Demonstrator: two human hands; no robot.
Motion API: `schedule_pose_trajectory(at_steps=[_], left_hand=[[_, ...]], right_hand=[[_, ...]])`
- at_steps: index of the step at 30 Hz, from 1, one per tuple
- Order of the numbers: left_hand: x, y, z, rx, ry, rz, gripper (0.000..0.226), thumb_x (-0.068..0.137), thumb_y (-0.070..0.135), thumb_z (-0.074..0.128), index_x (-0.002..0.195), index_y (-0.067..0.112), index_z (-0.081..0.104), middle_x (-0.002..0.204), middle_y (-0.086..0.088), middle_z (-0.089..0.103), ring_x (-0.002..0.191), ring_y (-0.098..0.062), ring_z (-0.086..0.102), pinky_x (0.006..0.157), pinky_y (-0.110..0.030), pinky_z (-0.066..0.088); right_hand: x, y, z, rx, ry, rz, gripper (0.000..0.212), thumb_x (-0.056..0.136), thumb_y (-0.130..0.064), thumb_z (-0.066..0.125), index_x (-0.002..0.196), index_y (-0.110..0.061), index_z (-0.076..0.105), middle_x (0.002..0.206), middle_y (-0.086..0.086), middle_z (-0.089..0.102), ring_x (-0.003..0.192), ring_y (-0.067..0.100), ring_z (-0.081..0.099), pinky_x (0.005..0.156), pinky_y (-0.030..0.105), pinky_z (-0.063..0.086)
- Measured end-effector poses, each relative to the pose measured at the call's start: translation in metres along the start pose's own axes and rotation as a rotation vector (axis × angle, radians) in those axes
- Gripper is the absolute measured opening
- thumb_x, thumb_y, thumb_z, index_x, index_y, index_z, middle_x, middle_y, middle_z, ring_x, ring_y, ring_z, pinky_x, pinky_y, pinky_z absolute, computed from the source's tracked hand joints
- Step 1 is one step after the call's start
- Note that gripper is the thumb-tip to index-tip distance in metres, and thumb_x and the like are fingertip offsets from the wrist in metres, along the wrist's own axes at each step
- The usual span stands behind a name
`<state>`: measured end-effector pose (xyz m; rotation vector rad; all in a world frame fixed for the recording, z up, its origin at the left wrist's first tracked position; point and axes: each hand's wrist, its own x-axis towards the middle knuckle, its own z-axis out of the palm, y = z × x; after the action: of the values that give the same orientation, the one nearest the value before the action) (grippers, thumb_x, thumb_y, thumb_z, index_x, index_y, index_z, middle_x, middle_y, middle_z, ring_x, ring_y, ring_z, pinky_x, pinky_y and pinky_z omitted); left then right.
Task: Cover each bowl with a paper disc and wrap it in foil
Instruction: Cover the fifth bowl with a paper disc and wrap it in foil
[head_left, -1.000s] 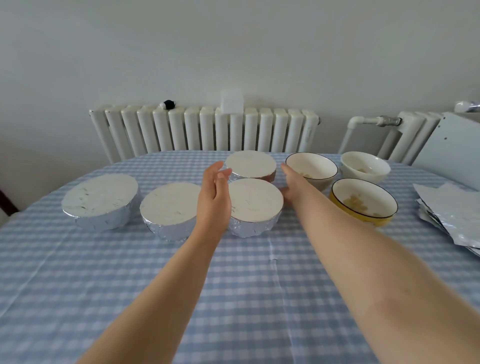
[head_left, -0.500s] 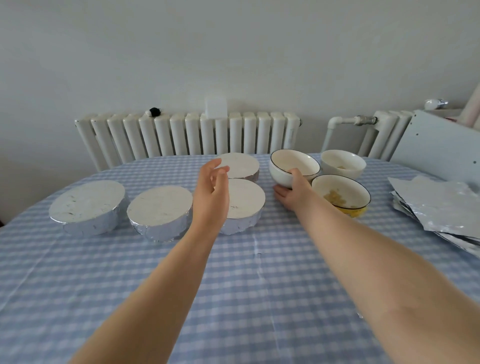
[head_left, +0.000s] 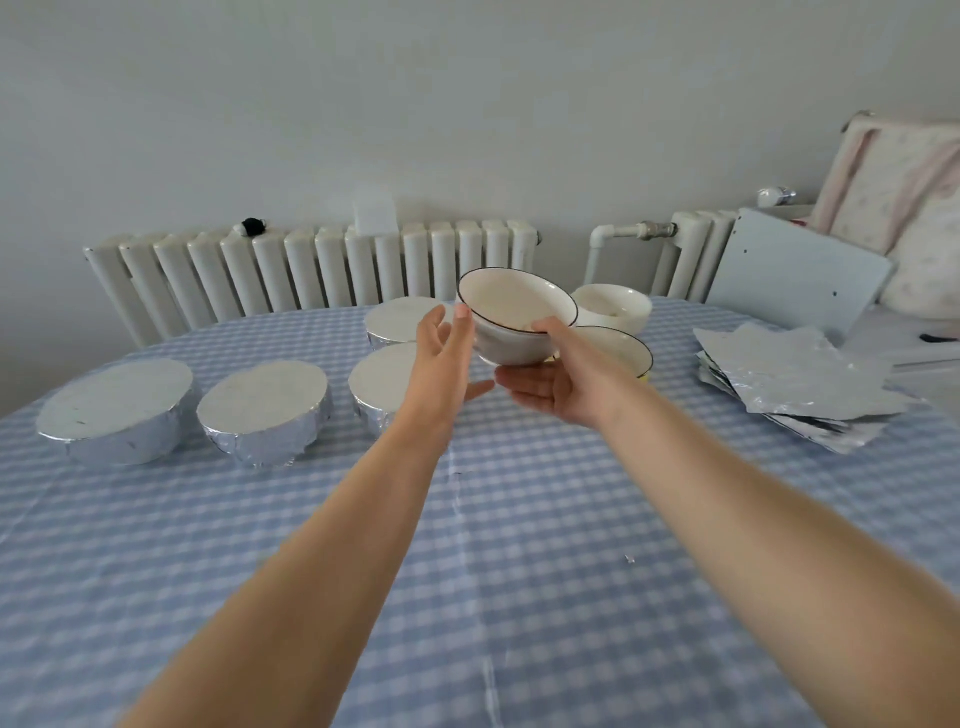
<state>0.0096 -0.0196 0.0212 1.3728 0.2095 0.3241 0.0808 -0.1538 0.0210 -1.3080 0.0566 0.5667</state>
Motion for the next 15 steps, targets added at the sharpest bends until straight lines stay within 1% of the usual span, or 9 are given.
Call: schedule_pose_trajectory(at_steps=[2,4,5,7,9,11,12,14,15], left_hand=[[-0.003,-0.007,0.007,-0.024,-0.016,-0.044,0.051,0.102,0.052,0.038,0.146,0.026,0.033,0.123,0.013,0.048,0.122,-0.021,0.05,0.078,-0.037,0.061],[-0.006,-0.017,0.009,-0.037,-0.033,-0.093,0.054,0.099,0.057,0.041,0.144,0.027,0.035,0.129,0.007,0.049,0.12,-0.023,0.054,0.073,-0.038,0.062],[-0.007,-0.022,0.009,-0.037,-0.052,-0.114,0.056,0.096,0.06,0.045,0.142,0.028,0.037,0.133,0.004,0.049,0.119,-0.024,0.055,0.072,-0.039,0.062],[-0.01,-0.029,0.011,-0.029,-0.098,-0.166,0.06,0.09,0.063,0.053,0.137,0.028,0.041,0.134,-0.001,0.051,0.12,-0.027,0.056,0.073,-0.042,0.061],[-0.014,-0.036,0.013,-0.02,-0.126,-0.213,0.05,0.093,0.053,0.056,0.134,0.027,0.043,0.131,-0.003,0.054,0.115,-0.029,0.06,0.074,-0.043,0.061],[-0.018,-0.041,0.016,-0.014,-0.147,-0.232,0.04,0.098,0.04,0.051,0.135,0.026,0.043,0.127,-0.003,0.057,0.108,-0.029,0.064,0.077,-0.045,0.061],[-0.02,-0.045,0.018,-0.018,-0.151,-0.239,0.039,0.098,0.037,0.049,0.135,0.026,0.043,0.125,-0.003,0.057,0.105,-0.029,0.065,0.079,-0.045,0.06],[-0.025,-0.05,0.02,-0.025,-0.143,-0.26,0.037,0.099,0.034,0.047,0.134,0.024,0.045,0.121,-0.002,0.058,0.102,-0.031,0.065,0.08,-0.044,0.059],[-0.027,-0.052,0.021,-0.024,-0.13,-0.273,0.037,0.099,0.034,0.046,0.134,0.023,0.046,0.118,-0.003,0.057,0.101,-0.031,0.065,0.079,-0.044,0.059]], right_hand=[[-0.017,0.007,-0.007,-0.041,-0.003,0.017,0.04,0.092,-0.04,0.056,0.111,-0.005,0.058,0.089,0.016,0.075,0.081,0.023,0.074,0.071,0.031,0.058],[-0.033,0.015,-0.014,-0.101,0.008,0.019,0.035,0.094,-0.041,0.056,0.106,-0.009,0.061,0.089,0.015,0.075,0.083,0.022,0.073,0.073,0.032,0.059],[-0.039,0.019,-0.019,-0.129,0.015,0.017,0.033,0.094,-0.041,0.057,0.105,-0.01,0.062,0.09,0.014,0.075,0.084,0.022,0.073,0.074,0.032,0.059],[-0.051,0.027,-0.026,-0.152,0.02,0.027,0.032,0.093,-0.039,0.06,0.106,-0.01,0.063,0.092,0.014,0.076,0.085,0.022,0.074,0.075,0.033,0.06],[-0.06,0.033,-0.033,-0.168,0.018,0.047,0.035,0.092,-0.04,0.06,0.109,-0.009,0.062,0.094,0.015,0.076,0.087,0.022,0.074,0.074,0.033,0.059],[-0.067,0.039,-0.04,-0.215,0.013,0.061,0.043,0.093,-0.048,0.058,0.115,-0.011,0.062,0.098,0.013,0.076,0.09,0.022,0.074,0.076,0.033,0.059],[-0.071,0.041,-0.044,-0.258,0.006,0.068,0.05,0.092,-0.056,0.055,0.116,-0.012,0.061,0.099,0.011,0.076,0.092,0.021,0.074,0.078,0.034,0.058],[-0.075,0.043,-0.054,-0.391,0.009,0.065,0.067,0.087,-0.073,0.044,0.114,-0.015,0.06,0.097,0.008,0.077,0.092,0.02,0.074,0.079,0.033,0.056],[-0.075,0.043,-0.061,-0.455,0.049,0.035,0.07,0.086,-0.077,0.039,0.111,-0.015,0.06,0.094,0.008,0.077,0.09,0.021,0.074,0.079,0.033,0.055]])
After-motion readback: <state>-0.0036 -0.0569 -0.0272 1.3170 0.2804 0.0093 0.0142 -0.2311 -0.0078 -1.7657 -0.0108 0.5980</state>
